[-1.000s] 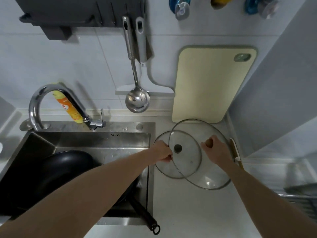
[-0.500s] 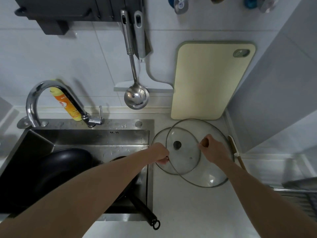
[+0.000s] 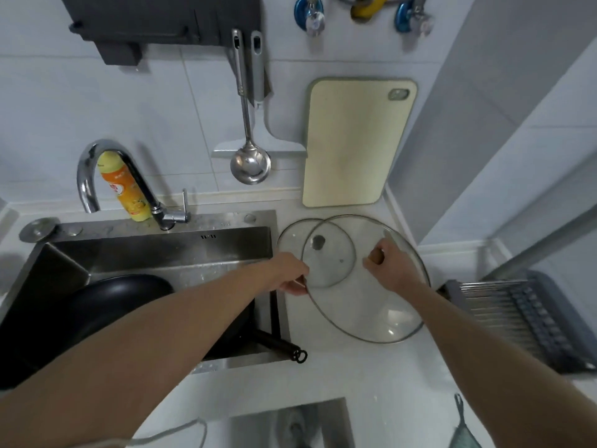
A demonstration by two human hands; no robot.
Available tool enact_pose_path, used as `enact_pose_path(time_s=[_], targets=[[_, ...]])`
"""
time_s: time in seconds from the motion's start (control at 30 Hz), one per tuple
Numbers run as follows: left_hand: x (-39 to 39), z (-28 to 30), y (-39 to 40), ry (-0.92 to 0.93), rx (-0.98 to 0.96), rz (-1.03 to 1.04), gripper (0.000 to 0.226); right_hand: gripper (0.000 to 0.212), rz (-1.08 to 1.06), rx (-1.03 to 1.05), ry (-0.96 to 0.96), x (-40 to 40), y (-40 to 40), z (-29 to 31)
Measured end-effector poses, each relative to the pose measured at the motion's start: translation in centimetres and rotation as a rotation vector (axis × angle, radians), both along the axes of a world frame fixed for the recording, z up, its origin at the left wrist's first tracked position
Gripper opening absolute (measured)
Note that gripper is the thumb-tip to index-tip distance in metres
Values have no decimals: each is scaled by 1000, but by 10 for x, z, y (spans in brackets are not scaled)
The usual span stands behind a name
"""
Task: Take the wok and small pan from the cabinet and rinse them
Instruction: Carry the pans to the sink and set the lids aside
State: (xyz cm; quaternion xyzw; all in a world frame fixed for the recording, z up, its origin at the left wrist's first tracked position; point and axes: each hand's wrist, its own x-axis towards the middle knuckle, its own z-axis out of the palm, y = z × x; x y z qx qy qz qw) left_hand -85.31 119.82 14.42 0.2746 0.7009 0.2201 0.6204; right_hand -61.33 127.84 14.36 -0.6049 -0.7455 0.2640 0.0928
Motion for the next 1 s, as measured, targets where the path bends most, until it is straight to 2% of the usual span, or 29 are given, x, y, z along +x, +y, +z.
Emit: enact_pose_path(time_s=[0.13,0.27,0.43,0.67,0.9,1.0], targets=[[33,-3,-23,8,-22,-131,17,30,-116,15,-39,38,-44,-2],[56,-14,-27,98,-29,-172,6,25,-117,20,-72,61,-65,-9],[66,-35,-21,190,-82,-239,8,29,-140,-74,-121,71,-71,-37],[65,-55,-10,247,-106,-244,12,31,-120,-94,-192,66,-69,-54],[60,-69,-6,175,-122,-223,22,37,-132,-107,-196,58,-65,-66],[56,-61,-12,117,-128,-178,14,57,-133,-106,-274,59,-64,-59]])
